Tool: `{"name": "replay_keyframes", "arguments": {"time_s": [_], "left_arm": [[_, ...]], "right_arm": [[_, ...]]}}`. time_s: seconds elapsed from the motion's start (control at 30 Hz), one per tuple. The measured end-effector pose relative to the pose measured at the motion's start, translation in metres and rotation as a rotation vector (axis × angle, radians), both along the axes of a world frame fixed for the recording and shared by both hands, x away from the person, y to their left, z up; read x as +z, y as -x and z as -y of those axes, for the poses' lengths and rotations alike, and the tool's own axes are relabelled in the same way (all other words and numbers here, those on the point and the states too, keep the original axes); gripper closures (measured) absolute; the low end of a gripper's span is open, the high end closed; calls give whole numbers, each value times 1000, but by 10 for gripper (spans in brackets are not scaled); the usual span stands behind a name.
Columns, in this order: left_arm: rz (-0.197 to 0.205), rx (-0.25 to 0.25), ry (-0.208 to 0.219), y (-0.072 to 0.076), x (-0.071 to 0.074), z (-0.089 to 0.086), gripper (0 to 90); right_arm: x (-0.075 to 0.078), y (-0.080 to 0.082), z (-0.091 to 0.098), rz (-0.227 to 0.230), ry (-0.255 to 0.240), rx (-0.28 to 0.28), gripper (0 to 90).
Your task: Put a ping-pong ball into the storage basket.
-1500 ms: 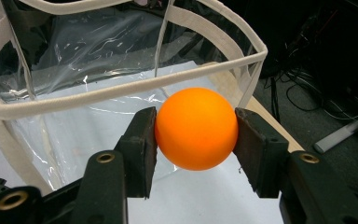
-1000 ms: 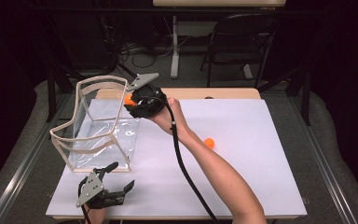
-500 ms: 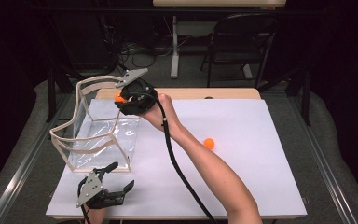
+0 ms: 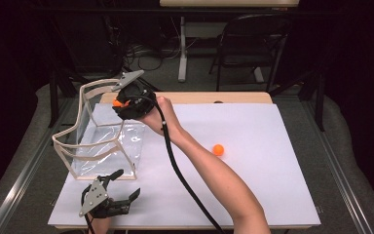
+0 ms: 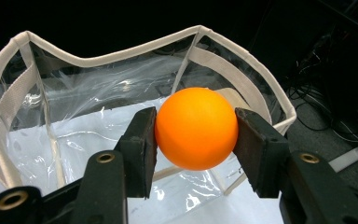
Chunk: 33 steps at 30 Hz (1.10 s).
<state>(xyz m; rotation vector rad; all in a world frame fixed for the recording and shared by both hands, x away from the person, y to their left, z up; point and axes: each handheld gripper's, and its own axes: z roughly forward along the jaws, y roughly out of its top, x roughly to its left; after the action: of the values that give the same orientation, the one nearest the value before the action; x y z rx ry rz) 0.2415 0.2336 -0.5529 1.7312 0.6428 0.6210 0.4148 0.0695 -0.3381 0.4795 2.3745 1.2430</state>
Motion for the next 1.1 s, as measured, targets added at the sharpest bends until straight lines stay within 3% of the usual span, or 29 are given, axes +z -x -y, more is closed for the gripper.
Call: {"name": "replay_keyframes", "arguments": {"time_s": [1.1], "left_arm": [[1, 3, 2, 0, 0, -1, 155]], "right_arm": [[-13, -2, -29, -52, 81, 42, 502]]}}
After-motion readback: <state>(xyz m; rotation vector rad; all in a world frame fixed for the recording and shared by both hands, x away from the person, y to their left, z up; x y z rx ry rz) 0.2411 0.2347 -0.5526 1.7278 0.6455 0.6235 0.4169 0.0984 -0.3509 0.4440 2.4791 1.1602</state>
